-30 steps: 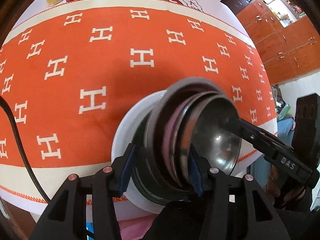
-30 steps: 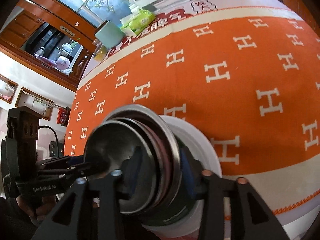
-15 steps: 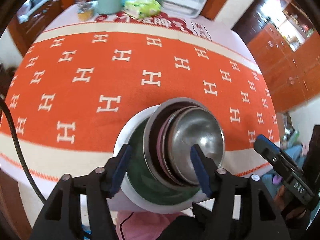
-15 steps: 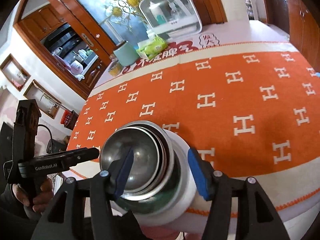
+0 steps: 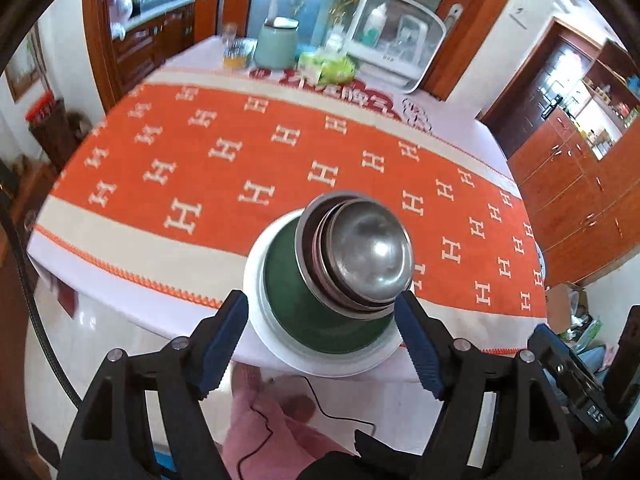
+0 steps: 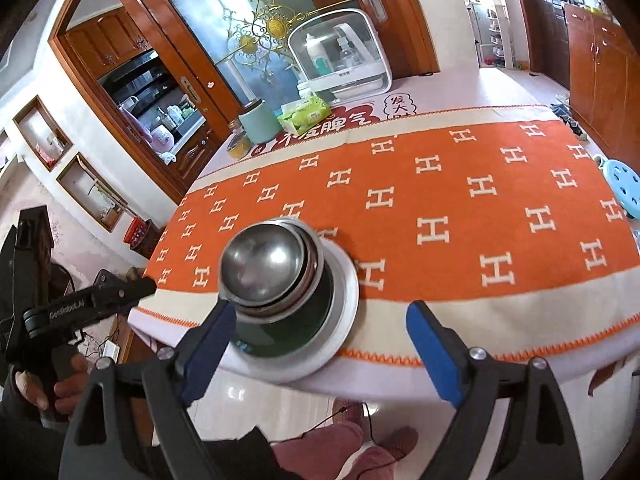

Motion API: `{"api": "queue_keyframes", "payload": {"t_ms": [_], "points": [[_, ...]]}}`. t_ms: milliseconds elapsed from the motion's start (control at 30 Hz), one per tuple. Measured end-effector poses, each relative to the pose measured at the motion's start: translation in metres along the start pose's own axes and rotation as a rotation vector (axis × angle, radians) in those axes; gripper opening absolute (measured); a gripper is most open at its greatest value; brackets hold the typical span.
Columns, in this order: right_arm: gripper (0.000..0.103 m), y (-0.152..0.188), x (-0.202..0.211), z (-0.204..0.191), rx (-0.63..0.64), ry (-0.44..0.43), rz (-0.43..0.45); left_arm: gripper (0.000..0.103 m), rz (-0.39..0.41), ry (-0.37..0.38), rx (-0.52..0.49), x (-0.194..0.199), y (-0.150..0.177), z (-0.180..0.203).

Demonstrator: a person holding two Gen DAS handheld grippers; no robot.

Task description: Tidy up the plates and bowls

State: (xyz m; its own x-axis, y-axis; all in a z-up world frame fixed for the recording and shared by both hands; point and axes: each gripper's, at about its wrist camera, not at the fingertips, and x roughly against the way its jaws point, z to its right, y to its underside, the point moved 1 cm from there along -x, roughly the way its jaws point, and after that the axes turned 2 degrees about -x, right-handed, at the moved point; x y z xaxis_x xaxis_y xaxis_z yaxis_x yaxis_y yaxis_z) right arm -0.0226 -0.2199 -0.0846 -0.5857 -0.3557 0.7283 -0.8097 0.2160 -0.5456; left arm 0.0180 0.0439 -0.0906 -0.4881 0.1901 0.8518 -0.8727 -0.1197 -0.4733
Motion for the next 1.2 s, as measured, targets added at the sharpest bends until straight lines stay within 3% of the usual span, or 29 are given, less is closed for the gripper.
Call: {"api": "queue_keyframes", "payload": {"t_ms": [233, 300, 500, 667, 900, 1033, 1200], "points": [[0.094, 0.010, 0.028, -0.035, 0.043, 0.043, -0.009, 0.083, 0.102, -0.059, -0.130, 0.037, -0.006, 0.020], [0.095, 0.011, 0.034, -0.049, 0.047, 0.091, -0.016, 0.083, 0.095, -0.059, -0.164, 0.043, -0.008, 0.025], [0.096, 0.017, 0.046, -0.079, 0.092, 0.186, 0.027, 0.084, 0.123, -0.054, -0.178, 0.057, -0.005, 0.025], [0.096, 0.026, 0.051, -0.093, 0.097, 0.261, 0.081, 0.091, 0.128, -0.049, -0.203, 0.062, 0.003, 0.024], [0.096, 0.033, 0.042, -0.109, 0.113, 0.260, 0.107, 0.101, 0.166, -0.102, -0.223, 0.069, 0.013, 0.018], [0.096, 0.037, 0.037, -0.112, 0.104, 0.253, 0.094, 0.102, 0.203, -0.123, -0.225, 0.076, 0.017, 0.013], [0.098, 0.040, 0.037, -0.118, 0.094, 0.259, 0.114, 0.102, 0.188, -0.121, -0.242, 0.073, 0.018, 0.009]]}}
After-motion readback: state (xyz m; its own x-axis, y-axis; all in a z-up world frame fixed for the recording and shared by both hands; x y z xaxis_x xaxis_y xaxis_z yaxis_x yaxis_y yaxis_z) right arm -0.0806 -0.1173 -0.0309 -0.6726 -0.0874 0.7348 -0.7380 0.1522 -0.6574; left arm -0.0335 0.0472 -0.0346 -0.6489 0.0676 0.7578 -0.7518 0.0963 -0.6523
